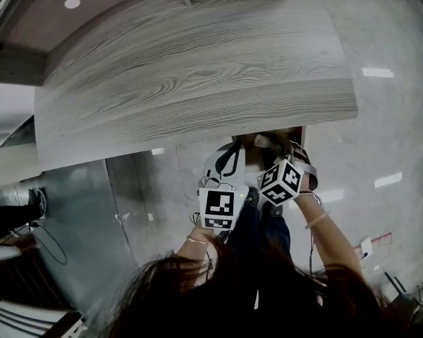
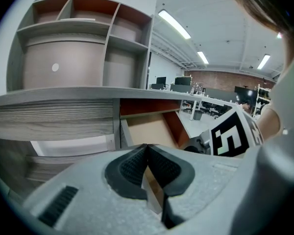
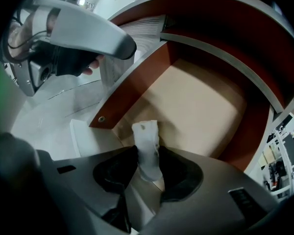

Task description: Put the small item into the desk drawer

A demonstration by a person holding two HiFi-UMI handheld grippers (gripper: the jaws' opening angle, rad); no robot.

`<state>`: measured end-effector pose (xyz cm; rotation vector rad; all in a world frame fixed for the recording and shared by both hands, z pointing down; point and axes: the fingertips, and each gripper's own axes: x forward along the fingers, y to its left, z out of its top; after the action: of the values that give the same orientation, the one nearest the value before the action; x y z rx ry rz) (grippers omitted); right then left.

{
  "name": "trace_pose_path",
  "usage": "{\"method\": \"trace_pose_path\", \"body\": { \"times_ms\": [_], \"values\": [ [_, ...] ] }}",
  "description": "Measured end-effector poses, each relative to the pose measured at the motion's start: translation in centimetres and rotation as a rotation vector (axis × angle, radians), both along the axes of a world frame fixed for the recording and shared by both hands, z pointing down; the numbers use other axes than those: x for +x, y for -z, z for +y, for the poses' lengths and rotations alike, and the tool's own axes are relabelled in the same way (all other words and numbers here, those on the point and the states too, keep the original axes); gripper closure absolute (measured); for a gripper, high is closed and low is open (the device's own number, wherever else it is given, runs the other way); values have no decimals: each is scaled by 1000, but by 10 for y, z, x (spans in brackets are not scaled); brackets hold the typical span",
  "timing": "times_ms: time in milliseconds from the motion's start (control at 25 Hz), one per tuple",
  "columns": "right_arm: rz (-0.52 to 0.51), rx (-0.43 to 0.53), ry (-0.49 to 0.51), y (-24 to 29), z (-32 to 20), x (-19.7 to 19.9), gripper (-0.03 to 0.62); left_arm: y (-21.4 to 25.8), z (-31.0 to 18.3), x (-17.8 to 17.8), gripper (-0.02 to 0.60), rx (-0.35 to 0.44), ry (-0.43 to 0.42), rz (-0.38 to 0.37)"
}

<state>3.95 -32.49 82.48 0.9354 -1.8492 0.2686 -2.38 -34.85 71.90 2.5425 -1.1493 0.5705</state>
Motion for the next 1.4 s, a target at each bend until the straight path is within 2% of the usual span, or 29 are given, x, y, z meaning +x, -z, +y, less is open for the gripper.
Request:
{"method": "trace_pose_path", "body": {
  "times_ms": [680, 1400],
  "values": [
    [-89, -57, -93, -3, 5, -1, 434, 0, 11, 2, 566, -18, 22, 12],
    [-153, 24, -105, 40, 8, 3, 435, 26, 22, 2, 566, 7, 74, 5]
  ]
}}
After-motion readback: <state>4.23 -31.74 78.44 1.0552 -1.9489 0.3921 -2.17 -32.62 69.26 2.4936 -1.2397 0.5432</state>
